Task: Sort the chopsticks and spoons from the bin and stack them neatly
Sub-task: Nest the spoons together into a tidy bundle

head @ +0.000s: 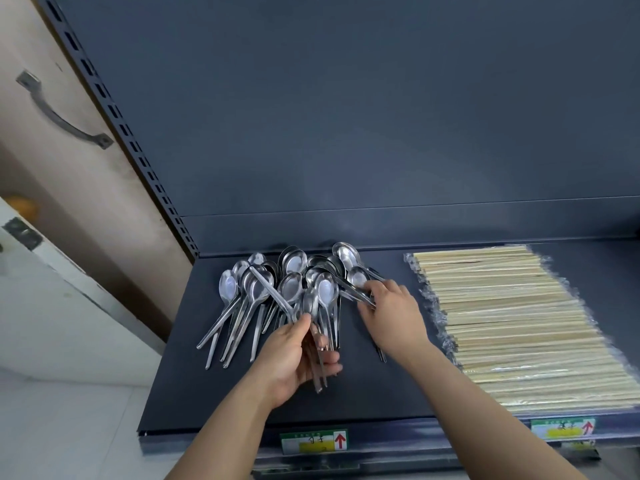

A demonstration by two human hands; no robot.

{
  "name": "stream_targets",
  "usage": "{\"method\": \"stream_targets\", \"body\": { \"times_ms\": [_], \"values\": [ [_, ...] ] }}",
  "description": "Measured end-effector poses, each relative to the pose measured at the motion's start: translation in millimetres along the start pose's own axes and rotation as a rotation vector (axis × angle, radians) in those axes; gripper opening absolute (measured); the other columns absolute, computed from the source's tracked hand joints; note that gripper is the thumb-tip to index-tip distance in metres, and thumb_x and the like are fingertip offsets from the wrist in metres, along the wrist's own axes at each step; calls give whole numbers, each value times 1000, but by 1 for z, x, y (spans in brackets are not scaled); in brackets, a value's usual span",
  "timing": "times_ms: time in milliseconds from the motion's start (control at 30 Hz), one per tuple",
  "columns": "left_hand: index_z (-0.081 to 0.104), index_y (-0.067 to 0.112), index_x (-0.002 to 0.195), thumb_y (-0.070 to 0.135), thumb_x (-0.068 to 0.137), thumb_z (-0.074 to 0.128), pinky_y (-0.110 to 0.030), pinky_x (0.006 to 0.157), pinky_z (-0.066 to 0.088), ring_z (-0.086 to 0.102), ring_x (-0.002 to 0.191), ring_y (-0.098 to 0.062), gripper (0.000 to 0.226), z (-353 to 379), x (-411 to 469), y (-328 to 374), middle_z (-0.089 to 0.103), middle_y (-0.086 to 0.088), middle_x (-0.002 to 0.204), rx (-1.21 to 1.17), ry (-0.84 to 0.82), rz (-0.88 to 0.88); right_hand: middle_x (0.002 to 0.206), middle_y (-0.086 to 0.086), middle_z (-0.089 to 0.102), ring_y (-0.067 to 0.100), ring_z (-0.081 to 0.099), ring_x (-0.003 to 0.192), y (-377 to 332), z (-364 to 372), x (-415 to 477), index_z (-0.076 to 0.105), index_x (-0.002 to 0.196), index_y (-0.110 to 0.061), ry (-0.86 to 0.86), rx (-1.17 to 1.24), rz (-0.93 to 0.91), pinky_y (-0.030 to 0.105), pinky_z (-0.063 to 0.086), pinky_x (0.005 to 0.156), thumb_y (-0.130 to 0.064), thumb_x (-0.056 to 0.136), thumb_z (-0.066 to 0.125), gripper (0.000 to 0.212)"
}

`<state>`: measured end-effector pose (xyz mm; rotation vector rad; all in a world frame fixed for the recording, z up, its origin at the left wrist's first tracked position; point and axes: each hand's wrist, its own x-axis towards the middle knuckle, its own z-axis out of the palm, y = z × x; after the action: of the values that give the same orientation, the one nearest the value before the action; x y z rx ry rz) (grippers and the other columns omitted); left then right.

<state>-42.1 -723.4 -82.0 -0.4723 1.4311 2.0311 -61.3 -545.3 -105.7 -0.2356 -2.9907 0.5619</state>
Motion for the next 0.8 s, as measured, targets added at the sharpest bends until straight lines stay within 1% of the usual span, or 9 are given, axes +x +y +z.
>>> {"method": "stream_targets", "body": {
  "times_ms": [67, 167, 300, 367, 433, 500, 567, 700, 800],
  "values": [
    [48, 6, 95, 28, 103, 40, -36, 52, 55, 57, 50, -21, 25, -4, 3, 2, 57, -9, 69, 8, -2, -3, 117, 5, 64, 28, 52, 112, 5, 4, 8, 56, 120, -17, -122, -179, 5, 35, 39, 92, -31, 96, 45, 30],
    [46, 8, 93, 25, 103, 40, -28, 44, 47, 41, 45, -12, 21, -8, 8, 4, 49, -2, 61, 13, 0, 14, 110, 7, 65, 31, 55, 106, 5, 6, 15, 55, 110, -13, -180, -219, -52, 34, 41, 82, -28, 98, 43, 23],
    [42, 14, 82, 25, 101, 45, -17, 37, 24, 25, 43, -6, 22, -10, 15, 6, 32, 5, 57, 57, 20, 90, 86, 13, 64, 34, 56, 78, 12, 2, 22, 56, 83, -6, -108, 133, 56, 35, 42, 66, -23, 98, 43, 27],
    [42, 14, 83, 25, 100, 47, -16, 38, 19, 22, 44, -5, 21, -12, 18, 6, 29, 7, 55, 91, 36, 132, 77, 13, 64, 35, 55, 73, 16, -2, 24, 60, 80, -4, -44, 279, 89, 39, 45, 66, -19, 98, 44, 28],
    [42, 15, 80, 26, 100, 47, -17, 38, 19, 22, 43, -5, 23, -11, 20, 5, 28, 8, 53, 136, 51, 155, 75, 9, 65, 30, 56, 71, 15, -8, 23, 62, 79, -8, -11, 389, 119, 38, 45, 66, -18, 98, 44, 28],
    [41, 16, 76, 33, 99, 48, -18, 37, 23, 23, 43, -7, 29, -9, 23, 4, 28, 6, 53, 146, 64, 172, 69, 3, 61, 23, 51, 62, 11, -15, 19, 61, 76, -12, -25, 521, 160, 33, 41, 60, -19, 97, 44, 28],
    [41, 17, 72, 40, 96, 51, -19, 37, 26, 25, 42, -8, 35, -6, 24, 5, 30, 5, 54, 129, 73, 179, 58, -1, 48, 14, 37, 51, 5, -21, 11, 55, 71, -11, -57, 664, 199, 29, 32, 50, -21, 97, 44, 30],
    [40, 19, 66, 62, 87, 47, -17, 32, 14, 16, 39, -6, 48, -3, 23, 10, 24, 5, 53, 41, 83, 135, 49, -5, 35, 9, 26, 43, -5, -25, -7, 47, 66, -16, -143, 828, 261, 27, 23, 46, -26, 97, 44, 33],
    [42, 18, 66, 78, 81, 37, -16, 36, 9, 15, 38, -6, 62, -3, 21, 12, 24, 5, 52, -103, 49, 85, 46, -9, 32, 10, 22, 42, -12, -22, -18, 42, 63, -18, -222, 927, 323, 23, 18, 42, -20, 96, 41, 33]
  ]
}}
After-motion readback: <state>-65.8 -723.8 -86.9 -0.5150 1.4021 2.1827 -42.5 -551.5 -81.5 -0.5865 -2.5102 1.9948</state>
